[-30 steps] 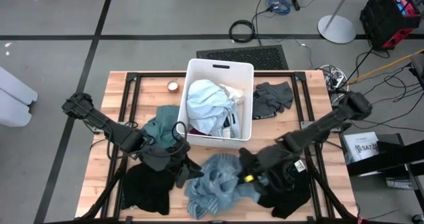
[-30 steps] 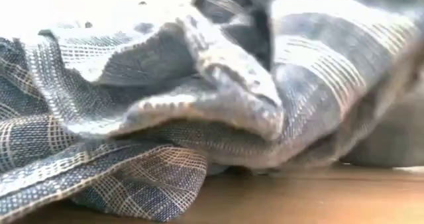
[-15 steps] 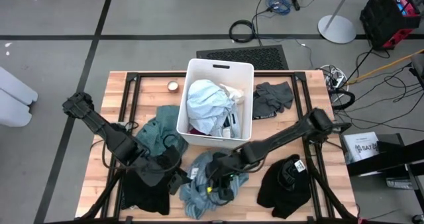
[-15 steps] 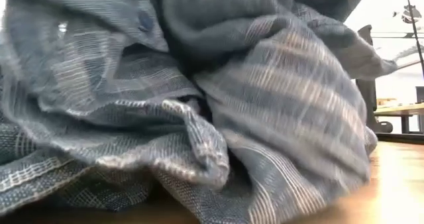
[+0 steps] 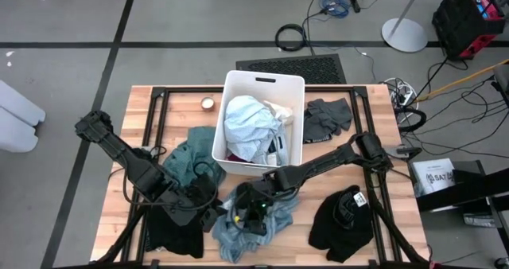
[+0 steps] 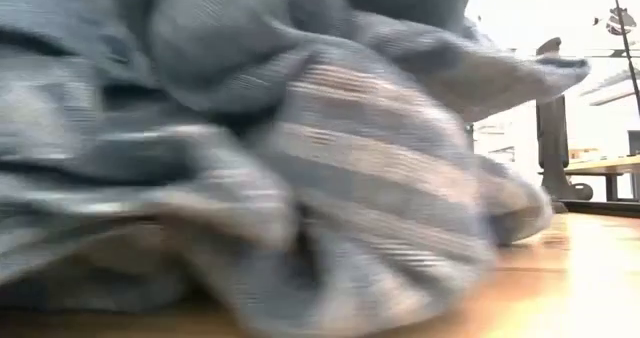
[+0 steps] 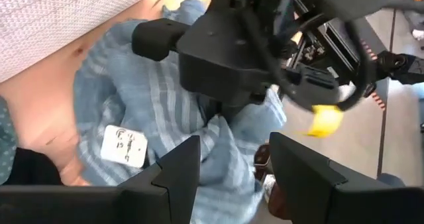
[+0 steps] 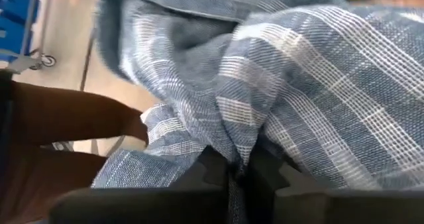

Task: Sort clothes
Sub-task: Put the blue polo shirt into the white laundry bin

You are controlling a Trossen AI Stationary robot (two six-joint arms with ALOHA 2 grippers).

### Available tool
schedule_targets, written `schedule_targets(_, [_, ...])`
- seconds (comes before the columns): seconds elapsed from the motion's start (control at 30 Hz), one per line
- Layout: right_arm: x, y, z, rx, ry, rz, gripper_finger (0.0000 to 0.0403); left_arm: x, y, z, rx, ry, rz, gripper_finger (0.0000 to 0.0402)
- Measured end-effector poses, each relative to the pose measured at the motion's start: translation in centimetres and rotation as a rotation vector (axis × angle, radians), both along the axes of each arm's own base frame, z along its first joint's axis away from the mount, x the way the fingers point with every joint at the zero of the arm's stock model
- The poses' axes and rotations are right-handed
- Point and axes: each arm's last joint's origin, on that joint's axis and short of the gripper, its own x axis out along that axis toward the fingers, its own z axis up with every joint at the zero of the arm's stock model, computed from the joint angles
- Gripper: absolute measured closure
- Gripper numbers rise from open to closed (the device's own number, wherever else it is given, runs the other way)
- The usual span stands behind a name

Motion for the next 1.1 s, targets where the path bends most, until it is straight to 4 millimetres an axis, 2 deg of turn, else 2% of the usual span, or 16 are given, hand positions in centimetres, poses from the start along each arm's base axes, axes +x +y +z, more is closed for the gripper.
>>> schedule_targets(0.13, [0.3,0.1,0.6,0.021,-0.055,0.0,0.0338,0.0,0.0,0.0,0.003,0.006,-0.001,0.0213])
schedule_targets(0.37, [0.2,0.2,0.6,0.109,0.007,0.01,0.0214,-0.1,0.1,-0.1,-0.012,0.017,0.013,0.0213])
schedule_targets(0.5, [0.4,-0.3,1.0,0.176,0.058,-0.018,0.0167,-0.1,0.1,-0.1,-0.011,0.02,0.014,0.0213])
schedule_targets(0.6, [0.6,-0.4,2.0,0.167,0.059,-0.027,0.0152,-0.1,0.1,-0.1,-0.012,0.02,0.014,0.0213])
schedule_targets(0.73, [0.2,-0.5,4.2,0.07,0.083,-0.025,0.015,0.0,0.0,-0.2,-0.026,0.025,0.031,0.0213])
schedule_targets(0.9, [-1.0,-0.5,7.2,-0.061,0.154,0.001,0.0158,0.6,-0.1,-1.1,-0.055,0.058,0.087,0.0213])
schedule_targets(1.1, [-3.0,0.3,11.1,-0.176,0.188,0.023,0.016,2.3,-0.1,-2.6,-0.047,0.085,0.128,0.0213])
